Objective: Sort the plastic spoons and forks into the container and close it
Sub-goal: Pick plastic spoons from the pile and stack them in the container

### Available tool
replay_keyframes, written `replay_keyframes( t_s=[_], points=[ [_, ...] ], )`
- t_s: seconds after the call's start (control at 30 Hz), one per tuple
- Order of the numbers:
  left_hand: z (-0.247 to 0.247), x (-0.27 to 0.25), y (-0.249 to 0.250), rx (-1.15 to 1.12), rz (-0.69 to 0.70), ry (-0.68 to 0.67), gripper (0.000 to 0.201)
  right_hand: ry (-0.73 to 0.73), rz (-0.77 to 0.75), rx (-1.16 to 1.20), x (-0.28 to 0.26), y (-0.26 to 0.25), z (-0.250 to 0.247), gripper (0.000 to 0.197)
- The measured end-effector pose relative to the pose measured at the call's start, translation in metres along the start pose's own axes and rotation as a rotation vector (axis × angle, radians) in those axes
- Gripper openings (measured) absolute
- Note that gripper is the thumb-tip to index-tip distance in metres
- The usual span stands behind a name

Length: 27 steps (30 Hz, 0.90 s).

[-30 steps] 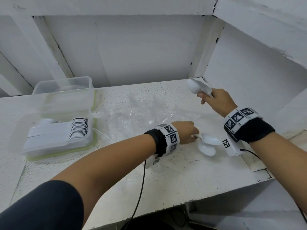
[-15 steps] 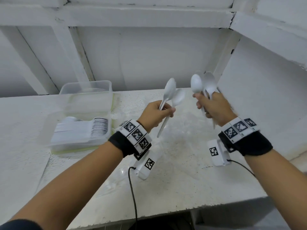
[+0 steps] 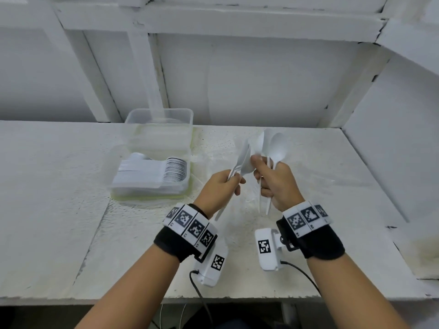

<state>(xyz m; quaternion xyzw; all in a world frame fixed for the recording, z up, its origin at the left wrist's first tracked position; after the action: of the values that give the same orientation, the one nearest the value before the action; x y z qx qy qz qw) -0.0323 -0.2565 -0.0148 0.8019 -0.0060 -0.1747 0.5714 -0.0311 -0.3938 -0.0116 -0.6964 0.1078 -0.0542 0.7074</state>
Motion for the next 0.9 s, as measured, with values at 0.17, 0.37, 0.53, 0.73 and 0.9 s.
replay_keyframes(
  t_s=[0.17, 0.37, 0.53, 0.73, 0.9],
  points=[
    [0.000, -0.010, -0.011, -0.198, -0.042, -0.050, 0.023, -0.024, 0.010, 0.021, -0.005, 0.004, 0.010, 0.023],
    [-0.001, -0.010, -0.020, -0.352, -0.107, -0.119, 0.023, -0.107, -0.035, 0.108, -0.010, 0.001, 0.017, 0.031],
    [0.003, -0.015, -0.024, -0.322, -0.138, -0.237, 0.033, -0.174, -0.076, 0.037, -0.012, -0.003, 0.024, 0.031],
    [0.002, -0.022, -0.019, -0.179, -0.113, -0.262, 0.040, -0.113, -0.143, -0.137, -0.012, -0.006, 0.023, 0.014],
    [-0.007, -0.018, -0.014, 0.064, -0.008, -0.108, 0.027, 0.017, -0.176, -0.216, -0.015, -0.014, 0.019, 0.032]
  ],
)
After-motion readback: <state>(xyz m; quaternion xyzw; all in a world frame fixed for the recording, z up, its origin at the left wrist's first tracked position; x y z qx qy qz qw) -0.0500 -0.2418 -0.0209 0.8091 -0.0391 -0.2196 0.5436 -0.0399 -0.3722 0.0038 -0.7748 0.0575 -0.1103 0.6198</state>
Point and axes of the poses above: each hand's wrist, its own x-axis towards the middle knuckle, its own z-axis out of the palm, y = z × x, the point moved 7 cm from there along x, towards the middle knuckle, and after that the axes turned 7 degrees about -z, right-handed, at the moved point
